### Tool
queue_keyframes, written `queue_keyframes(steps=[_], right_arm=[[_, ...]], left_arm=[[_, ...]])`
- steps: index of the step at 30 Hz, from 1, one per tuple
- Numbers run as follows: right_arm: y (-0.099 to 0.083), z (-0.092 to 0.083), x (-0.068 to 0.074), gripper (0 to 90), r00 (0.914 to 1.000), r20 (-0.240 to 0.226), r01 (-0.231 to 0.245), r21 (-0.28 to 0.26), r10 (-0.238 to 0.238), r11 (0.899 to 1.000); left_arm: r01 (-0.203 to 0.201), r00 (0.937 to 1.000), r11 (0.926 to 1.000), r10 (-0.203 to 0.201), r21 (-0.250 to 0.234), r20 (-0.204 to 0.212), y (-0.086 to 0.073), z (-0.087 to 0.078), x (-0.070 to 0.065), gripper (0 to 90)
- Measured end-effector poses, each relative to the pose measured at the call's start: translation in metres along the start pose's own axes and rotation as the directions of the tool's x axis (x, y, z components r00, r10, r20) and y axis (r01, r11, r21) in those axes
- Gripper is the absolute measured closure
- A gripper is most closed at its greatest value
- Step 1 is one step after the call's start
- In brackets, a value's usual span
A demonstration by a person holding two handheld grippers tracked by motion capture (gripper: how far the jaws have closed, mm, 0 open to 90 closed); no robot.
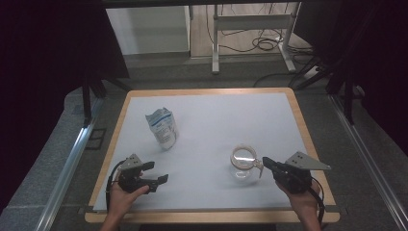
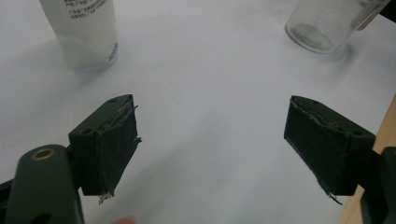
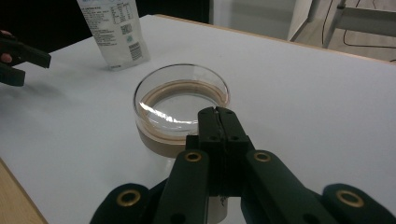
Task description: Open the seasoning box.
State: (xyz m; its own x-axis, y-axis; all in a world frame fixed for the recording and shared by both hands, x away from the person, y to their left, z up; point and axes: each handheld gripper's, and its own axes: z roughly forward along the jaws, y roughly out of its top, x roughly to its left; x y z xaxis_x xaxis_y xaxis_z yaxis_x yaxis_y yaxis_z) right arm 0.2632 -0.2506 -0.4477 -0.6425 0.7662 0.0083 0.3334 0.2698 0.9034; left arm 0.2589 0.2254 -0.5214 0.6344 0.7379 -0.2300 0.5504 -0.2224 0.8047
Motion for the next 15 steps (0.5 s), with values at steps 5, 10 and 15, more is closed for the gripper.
queue_keyframes(steps=[5,10,15], right_arm=[[-0.001,-0.0002,0.0007,90.0,0.9999,0.014,0.002,0.004,-0.002,1.0],[-0.0027,0.0052,0.0006,90.0,0.9996,0.026,0.007,0.019,-0.007,1.0],[-0.0014,0.0075,0.0031,90.0,0.9996,0.026,0.013,0.015,-0.014,1.0]], left_arm=[[-0.003,1.0,1.0,0.003,0.003,0.001,-0.0001,0.0008,-0.0006,17.7],[-0.004,1.0,0.9999,0.004,0.012,0.002,-0.0009,0.0032,-0.0004,17.7],[-0.004,1.0,0.9999,0.004,0.013,0.001,-0.001,0.0034,-0.0006,17.7]])
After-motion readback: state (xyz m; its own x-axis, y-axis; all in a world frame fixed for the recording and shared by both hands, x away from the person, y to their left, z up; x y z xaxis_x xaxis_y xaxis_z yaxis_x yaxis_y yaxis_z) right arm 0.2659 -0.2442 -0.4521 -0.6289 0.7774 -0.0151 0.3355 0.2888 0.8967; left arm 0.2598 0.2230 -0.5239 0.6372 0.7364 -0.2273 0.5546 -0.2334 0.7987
